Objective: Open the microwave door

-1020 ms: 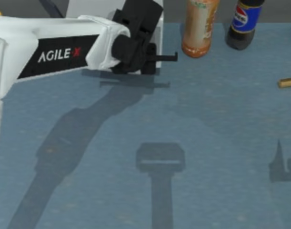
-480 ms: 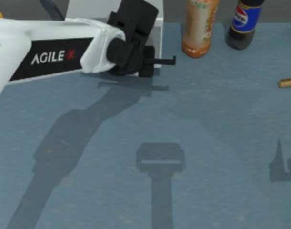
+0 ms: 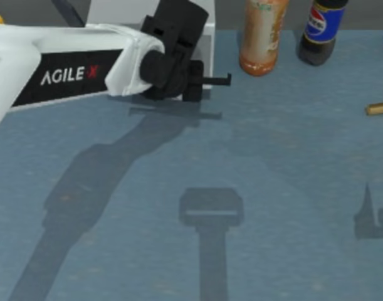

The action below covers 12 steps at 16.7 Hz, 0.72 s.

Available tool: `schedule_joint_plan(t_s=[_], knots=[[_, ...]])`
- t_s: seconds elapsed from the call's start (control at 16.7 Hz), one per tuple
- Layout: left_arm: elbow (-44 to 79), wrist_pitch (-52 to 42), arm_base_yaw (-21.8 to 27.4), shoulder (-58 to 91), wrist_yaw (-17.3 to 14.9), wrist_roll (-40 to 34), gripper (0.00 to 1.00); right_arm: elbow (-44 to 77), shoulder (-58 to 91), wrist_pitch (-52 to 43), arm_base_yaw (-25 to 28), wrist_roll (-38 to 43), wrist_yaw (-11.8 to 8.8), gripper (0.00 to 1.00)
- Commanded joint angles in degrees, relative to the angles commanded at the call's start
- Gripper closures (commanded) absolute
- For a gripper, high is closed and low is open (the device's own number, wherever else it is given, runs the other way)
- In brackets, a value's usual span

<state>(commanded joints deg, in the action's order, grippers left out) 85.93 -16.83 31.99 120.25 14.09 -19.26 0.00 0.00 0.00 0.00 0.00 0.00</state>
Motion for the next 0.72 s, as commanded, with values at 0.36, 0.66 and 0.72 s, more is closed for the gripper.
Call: schedule_joint_plan(t_s=[0.36, 0.66, 0.72], knots=[[0.0, 0.0, 0.0, 0.0, 0.0, 0.0, 1.0, 0.0, 0.0, 0.0, 0.0, 0.0, 0.0, 0.0], [0.0, 0.0, 0.0, 0.0, 0.0, 0.0, 1.0, 0.0, 0.0, 0.0, 0.0, 0.0, 0.0, 0.0], [0.0, 0.0, 0.0, 0.0, 0.0, 0.0, 1.0, 0.0, 0.0, 0.0, 0.0, 0.0, 0.0, 0.0]])
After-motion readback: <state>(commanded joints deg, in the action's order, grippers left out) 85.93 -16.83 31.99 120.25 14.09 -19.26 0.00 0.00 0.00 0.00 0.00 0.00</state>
